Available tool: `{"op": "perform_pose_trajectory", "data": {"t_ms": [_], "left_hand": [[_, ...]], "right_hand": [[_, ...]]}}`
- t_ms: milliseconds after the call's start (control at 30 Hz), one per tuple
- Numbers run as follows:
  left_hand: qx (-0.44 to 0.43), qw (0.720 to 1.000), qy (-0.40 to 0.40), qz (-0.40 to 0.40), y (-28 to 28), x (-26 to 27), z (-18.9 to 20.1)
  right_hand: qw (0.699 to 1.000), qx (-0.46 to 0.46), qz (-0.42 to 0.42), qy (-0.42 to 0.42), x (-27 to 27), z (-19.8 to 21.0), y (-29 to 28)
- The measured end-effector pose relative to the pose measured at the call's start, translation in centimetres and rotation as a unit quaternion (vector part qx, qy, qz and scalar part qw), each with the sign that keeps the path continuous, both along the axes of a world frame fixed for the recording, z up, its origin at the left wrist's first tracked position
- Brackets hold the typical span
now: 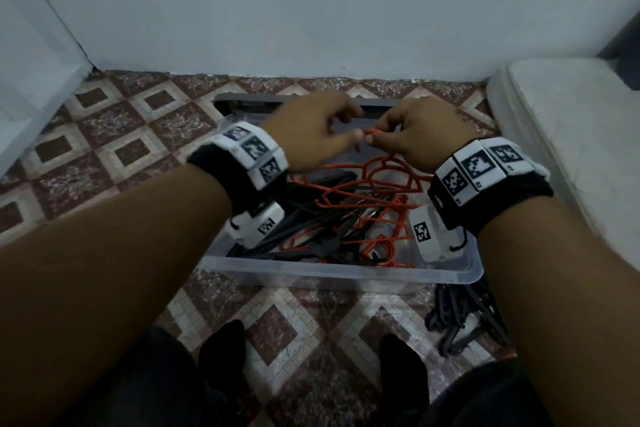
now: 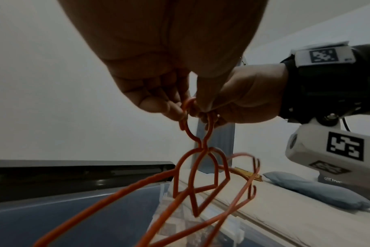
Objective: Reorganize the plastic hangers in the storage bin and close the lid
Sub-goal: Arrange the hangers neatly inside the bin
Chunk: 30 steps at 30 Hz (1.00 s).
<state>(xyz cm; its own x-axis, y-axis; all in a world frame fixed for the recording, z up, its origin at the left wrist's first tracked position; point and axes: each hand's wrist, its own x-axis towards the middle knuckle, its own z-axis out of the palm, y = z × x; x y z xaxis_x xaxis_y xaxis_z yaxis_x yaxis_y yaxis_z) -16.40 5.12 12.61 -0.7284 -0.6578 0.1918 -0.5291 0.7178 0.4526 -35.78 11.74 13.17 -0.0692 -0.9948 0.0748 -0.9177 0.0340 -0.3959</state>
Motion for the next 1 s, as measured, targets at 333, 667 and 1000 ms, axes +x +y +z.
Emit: {"op": "perform_pose_trajectory", "data": {"t_ms": [333,667,1000], "left_hand": [[-0.03,0.999,-0.003,0.019,-0.2,-1.2,-1.2],[-0.041,0.996,-0.008,0.078,-1.5,0.3,-0.4],[0.154,0.973,0.148,0.09,1.9,-2.7,-0.4]], "right_hand": [[0.999,0.021,-0.019,-0.044,-1.2,0.6,0.9],[0.982,-0.031,-0.16,-0.094,-2.5,0.4,0.8],[0.979,0.011,-0.124,-0.164,-1.6,0.5,0.6]]}}
